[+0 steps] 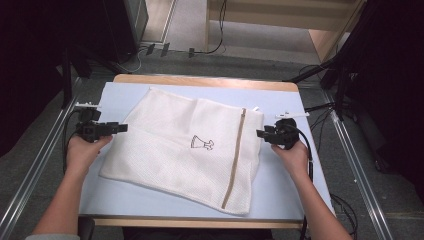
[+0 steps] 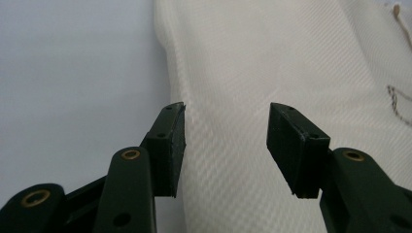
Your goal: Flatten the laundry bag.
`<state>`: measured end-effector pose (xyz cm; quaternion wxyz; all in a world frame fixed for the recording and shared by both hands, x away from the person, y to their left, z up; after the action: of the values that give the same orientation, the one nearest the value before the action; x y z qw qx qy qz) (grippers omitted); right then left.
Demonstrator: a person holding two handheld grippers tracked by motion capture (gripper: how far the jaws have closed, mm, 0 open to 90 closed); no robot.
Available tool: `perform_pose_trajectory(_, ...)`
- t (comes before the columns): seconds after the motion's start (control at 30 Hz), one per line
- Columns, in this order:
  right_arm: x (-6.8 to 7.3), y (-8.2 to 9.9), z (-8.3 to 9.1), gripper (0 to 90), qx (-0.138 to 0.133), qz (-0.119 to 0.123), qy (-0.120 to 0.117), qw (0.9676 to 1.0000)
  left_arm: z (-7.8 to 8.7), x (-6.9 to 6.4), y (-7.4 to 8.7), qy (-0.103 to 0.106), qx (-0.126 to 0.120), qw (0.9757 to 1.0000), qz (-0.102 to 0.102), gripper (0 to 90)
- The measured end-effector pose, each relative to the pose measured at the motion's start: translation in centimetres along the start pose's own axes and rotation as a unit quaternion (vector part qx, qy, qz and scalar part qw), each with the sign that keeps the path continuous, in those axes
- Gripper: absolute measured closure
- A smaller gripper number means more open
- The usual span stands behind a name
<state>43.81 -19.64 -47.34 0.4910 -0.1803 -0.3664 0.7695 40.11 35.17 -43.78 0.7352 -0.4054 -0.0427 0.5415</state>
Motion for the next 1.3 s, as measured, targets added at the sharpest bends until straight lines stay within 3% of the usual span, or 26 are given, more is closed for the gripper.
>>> perform_pose_trajectory(0.4, -2.4, -3.4, -4.4, 50.4, 0.002, -0.004, 0.022, 0.9997, 2.7, -1.1, 5.3, -0.014, -0.005, 0.9998, 0.012, 45.8)
perform_pose_trajectory(0.5, -3.0, -3.8, -5.4, 50.0, -0.01, -0.009, 0.033, 0.9994, 2.8, -1.2, 6.4, -0.02, 0.005, 0.9997, 0.012, 44.8)
perform_pose_trajectory(0.6, -3.7, -3.7, -6.8, 48.1, 0.015, -0.017, 0.034, 0.9992, 2.2, -0.6, 7.7, -0.024, 0.024, 0.9992, 0.02, 44.3)
perform_pose_trajectory(0.67, -3.9, -3.6, -7.4, 48.0, 0.018, -0.024, 0.036, 0.9989, 1.8, -0.3, 7.9, -0.027, 0.035, 0.9988, 0.023, 44.2)
perform_pose_trajectory(0.7, -3.9, -3.5, -7.7, 48.1, 0.017, -0.022, 0.04, 0.9988, 1.8, -0.3, 7.9, -0.023, 0.028, 0.9991, 0.021, 44.6)
perform_pose_trajectory(0.73, -3.9, -3.5, -7.8, 48.9, 0.016, -0.021, 0.043, 0.9987, 1.6, -0.3, 7.8, -0.014, 0.025, 0.9991, 0.031, 44.7)
perform_pose_trajectory(0.8, -3.8, -3.4, -7.9, 57.1, 0.015, -0.011, 0.055, 0.9983, 1.4, -0.5, 7.8, -0.015, 0.023, 0.9993, 0.024, 46.0)
perform_pose_trajectory(0.87, -3.7, -3.2, -7.9, 68.2, 0.016, 0.005, 0.066, 0.9977, 1.1, -0.7, 7.8, -0.026, 0.027, 0.9992, 0.015, 51.7)
perform_pose_trajectory(0.9, -3.8, -3.1, -7.8, 71.3, 0.015, 0.005, 0.068, 0.9976, 1.1, -0.7, 7.7, -0.027, 0.028, 0.9992, 0.014, 58.8)
perform_pose_trajectory(0.97, -3.9, -3.2, -7.8, 78.9, 0.017, -0.019, 0.064, 0.9976, 0.9, -0.6, 7.7, -0.025, 0.029, 0.9991, 0.017, 65.8)
perform_pose_trajectory(1.03, -3.9, -3.1, -7.7, 83.0, 0.019, -0.02, 0.067, 0.9974, 0.7, -0.7, 7.6, -0.021, 0.037, 0.999, 0.017, 75.7)
perform_pose_trajectory(1.17, -3.5, -3.2, -7.6, 85.7, 0.026, -0.014, 0.075, 0.9968, 0.3, -0.9, 7.3, -0.022, 0.05, 0.9984, 0.011, 88.0)
perform_pose_trajectory(1.23, -3.6, -3.2, -7.4, 86.2, 0.032, -0.02, 0.07, 0.9968, 0.3, -0.8, 7.0, -0.025, 0.059, 0.9979, 0.008, 90.0)
perform_pose_trajectory(1.3, -3.7, -3.1, -7.0, 86.3, 0.043, -0.027, 0.064, 0.9966, 0.3, -0.5, 6.4, -0.029, 0.053, 0.9981, 0.012, 90.0)
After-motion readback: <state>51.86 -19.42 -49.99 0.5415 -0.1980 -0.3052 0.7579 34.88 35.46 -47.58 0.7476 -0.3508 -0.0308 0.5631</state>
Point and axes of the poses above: each handheld gripper's, and its own axes: z roughly backward along the jaws, y roughly out of its underside, x roughly to its left, the point moved 4 cm from there along -z, roughly forward along the jaws, and after that the axes turned 8 degrees about y, right-handed, at the moved point
